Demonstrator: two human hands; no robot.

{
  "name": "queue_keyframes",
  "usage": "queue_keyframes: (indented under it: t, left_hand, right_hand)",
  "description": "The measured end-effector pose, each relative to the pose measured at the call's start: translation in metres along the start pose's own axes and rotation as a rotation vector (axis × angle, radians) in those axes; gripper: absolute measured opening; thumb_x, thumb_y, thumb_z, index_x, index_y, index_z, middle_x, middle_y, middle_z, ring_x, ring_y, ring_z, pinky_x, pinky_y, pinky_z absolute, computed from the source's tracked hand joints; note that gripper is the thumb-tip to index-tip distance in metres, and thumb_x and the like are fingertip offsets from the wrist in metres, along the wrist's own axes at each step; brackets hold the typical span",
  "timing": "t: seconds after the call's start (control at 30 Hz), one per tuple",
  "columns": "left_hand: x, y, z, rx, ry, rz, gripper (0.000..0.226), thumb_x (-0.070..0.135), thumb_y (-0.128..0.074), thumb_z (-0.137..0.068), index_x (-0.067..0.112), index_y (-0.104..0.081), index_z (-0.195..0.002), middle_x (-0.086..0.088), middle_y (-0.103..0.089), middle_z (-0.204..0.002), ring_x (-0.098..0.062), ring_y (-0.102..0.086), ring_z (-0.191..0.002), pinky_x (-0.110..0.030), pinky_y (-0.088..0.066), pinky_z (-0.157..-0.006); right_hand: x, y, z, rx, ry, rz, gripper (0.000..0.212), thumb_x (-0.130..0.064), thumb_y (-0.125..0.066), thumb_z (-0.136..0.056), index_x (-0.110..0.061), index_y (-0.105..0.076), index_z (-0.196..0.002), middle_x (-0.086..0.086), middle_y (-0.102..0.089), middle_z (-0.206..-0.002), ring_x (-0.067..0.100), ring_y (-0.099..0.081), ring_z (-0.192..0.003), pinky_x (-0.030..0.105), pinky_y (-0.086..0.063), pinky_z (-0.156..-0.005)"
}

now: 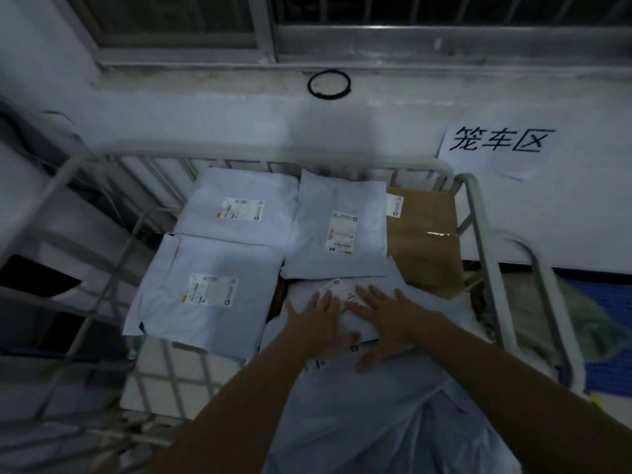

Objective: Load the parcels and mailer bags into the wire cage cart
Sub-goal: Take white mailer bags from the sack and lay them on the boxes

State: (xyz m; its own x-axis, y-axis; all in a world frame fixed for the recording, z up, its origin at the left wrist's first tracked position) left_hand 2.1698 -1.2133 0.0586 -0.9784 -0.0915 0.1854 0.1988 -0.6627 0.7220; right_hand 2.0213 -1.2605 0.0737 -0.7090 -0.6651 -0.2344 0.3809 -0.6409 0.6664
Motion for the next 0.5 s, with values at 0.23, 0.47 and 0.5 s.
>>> queue_keyframes:
  t: [0.23,0.47,0.5]
  left_hand:
    - [-0.010,-0.011,0.015,0.092,-0.058,-0.100,0.086,0.052,-0.046,-0.100,0.006,-0.003,-0.158,-0.008,0.003,-0.167,-0.023,-0.007,-0.153,-0.053,-0.029,-0.115]
    - [-0.017,-0.006,0.027,0.150,0.042,-0.054,0.062,0.016,-0.036,-0.105,0.002,-0.006,-0.157,-0.015,-0.016,-0.164,-0.027,-0.025,-0.148,-0.042,-0.033,-0.115]
    - [-0.017,0.000,0.031,0.154,0.047,-0.034,0.060,0.018,-0.035,-0.106,0.002,-0.007,-0.157,-0.015,-0.021,-0.162,-0.026,-0.029,-0.146,-0.040,-0.034,-0.114]
  right_hand:
    - [0.006,0.001,0.017,0.160,-0.064,0.021,0.078,-0.055,-0.042,-0.101,-0.022,-0.003,-0.161,-0.001,-0.001,-0.168,0.020,-0.006,-0.154,0.044,-0.012,-0.122]
    - [-0.002,0.013,0.039,0.176,-0.151,-0.008,0.069,-0.030,-0.042,-0.107,-0.017,0.001,-0.160,0.011,-0.012,-0.166,0.027,-0.027,-0.148,0.037,-0.024,-0.117]
    - [0.000,0.018,0.044,0.191,-0.179,-0.021,0.066,-0.023,-0.039,-0.107,-0.017,0.000,-0.160,0.013,-0.013,-0.166,0.028,-0.028,-0.148,0.036,-0.026,-0.116]
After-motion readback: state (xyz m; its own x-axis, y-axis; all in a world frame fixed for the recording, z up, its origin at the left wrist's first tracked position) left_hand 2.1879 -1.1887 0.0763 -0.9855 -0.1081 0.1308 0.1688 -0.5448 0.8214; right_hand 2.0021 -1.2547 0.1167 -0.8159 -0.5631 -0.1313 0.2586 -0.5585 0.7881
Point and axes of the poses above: each hand's wrist, its own z-axis away from the middle knuckle, its own y-axis out of the back of the hand, x = y × z, the point moved 5 cm from there along -z, towards the middle knuckle
